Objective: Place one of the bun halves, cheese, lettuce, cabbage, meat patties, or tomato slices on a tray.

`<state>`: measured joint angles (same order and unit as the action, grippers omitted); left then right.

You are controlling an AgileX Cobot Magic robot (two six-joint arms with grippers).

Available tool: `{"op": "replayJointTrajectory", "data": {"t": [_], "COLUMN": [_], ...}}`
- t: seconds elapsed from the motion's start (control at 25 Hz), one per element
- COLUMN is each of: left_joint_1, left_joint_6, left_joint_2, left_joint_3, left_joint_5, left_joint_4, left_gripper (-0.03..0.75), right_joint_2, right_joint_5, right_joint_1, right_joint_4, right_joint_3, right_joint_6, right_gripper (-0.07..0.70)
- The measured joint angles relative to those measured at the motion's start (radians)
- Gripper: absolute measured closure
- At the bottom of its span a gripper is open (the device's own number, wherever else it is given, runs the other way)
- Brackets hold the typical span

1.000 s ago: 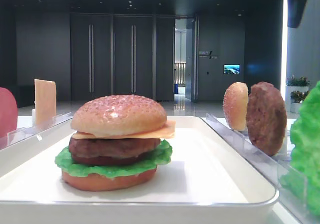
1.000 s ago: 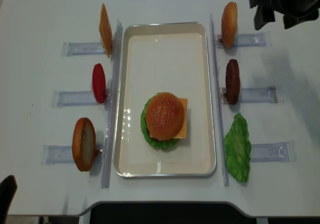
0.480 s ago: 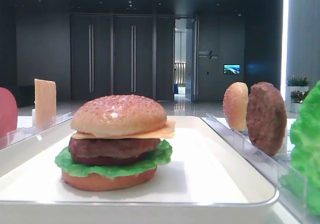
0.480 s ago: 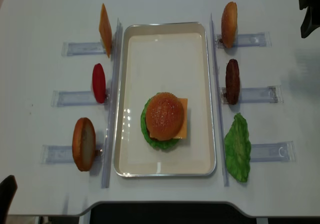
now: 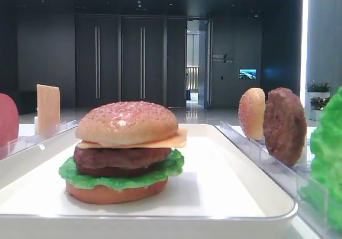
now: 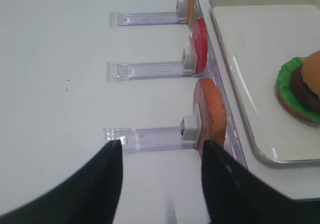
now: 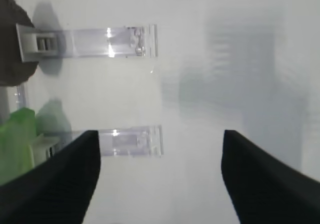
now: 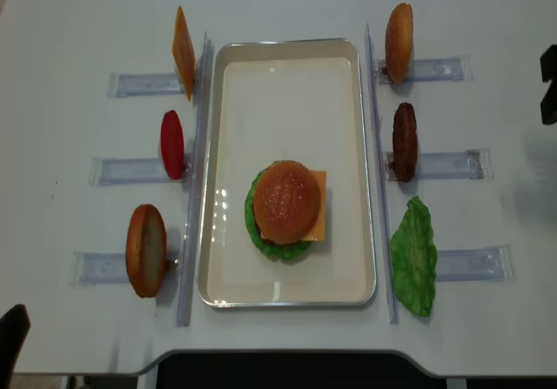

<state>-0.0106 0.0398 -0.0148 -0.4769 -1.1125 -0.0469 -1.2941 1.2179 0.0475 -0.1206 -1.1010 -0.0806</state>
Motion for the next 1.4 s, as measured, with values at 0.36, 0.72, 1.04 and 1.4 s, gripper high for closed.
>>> {"op": "replayJointTrajectory", "data": {"t": [0.36,0.72,1.04,1.4], "left_joint_1": [0.000,0.000,0.000,0.000], "left_joint_6": [0.000,0.000,0.000,0.000], "left_joint_2": [0.000,0.000,0.000,0.000], "left_joint_3": [0.000,0.000,0.000,0.000], "left_joint_5": [0.000,0.000,0.000,0.000], "left_joint_4": [-0.001,-0.001,-0.001,-0.001], "left_gripper": [0.324,0.324,0.324,0.324], "right_joint_2": [0.376,0.724,0.954,1.150], "right_joint_5": [0.004,0.004,-0.062,-0.096], "right_joint_1": [0.000,0.000,0.000,0.000], "right_joint_4": [-0.002,-0.002,-0.002,-0.002], "right_joint_3": [0.187,0.311,0.494,0.574], "right_joint_6": [-0.003,-0.006,-0.019,-0.048], "right_gripper": [0.144,0.144,0.144,0.144]}}
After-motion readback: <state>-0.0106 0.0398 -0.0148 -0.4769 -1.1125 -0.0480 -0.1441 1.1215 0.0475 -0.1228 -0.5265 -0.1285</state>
